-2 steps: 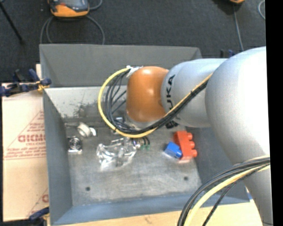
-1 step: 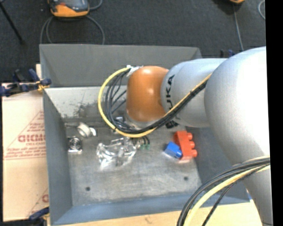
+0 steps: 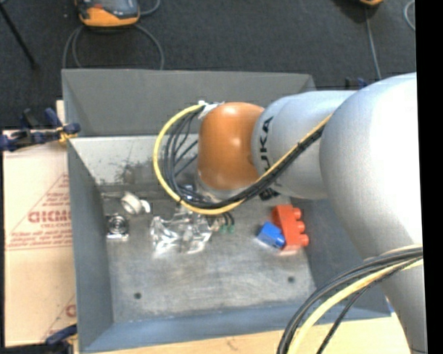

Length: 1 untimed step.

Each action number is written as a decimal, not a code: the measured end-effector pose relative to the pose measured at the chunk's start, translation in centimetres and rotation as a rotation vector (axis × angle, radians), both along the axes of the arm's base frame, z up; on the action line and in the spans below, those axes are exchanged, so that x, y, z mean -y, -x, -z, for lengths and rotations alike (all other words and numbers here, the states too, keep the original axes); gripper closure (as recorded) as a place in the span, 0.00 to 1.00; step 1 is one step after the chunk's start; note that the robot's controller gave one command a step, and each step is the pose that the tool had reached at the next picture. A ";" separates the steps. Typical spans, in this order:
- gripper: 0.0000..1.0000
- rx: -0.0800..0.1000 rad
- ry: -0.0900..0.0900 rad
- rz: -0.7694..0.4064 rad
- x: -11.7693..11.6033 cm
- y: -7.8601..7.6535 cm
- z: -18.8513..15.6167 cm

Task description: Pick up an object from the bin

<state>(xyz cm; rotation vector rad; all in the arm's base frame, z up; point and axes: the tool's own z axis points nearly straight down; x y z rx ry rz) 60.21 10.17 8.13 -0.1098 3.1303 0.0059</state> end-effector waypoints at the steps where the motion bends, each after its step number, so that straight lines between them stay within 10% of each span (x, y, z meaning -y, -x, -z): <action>1: 1.00 -0.001 0.002 0.005 0.0 -0.2 -12.0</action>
Offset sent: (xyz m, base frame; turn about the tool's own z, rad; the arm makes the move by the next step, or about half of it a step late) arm 0.0000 0.0000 0.1157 0.0000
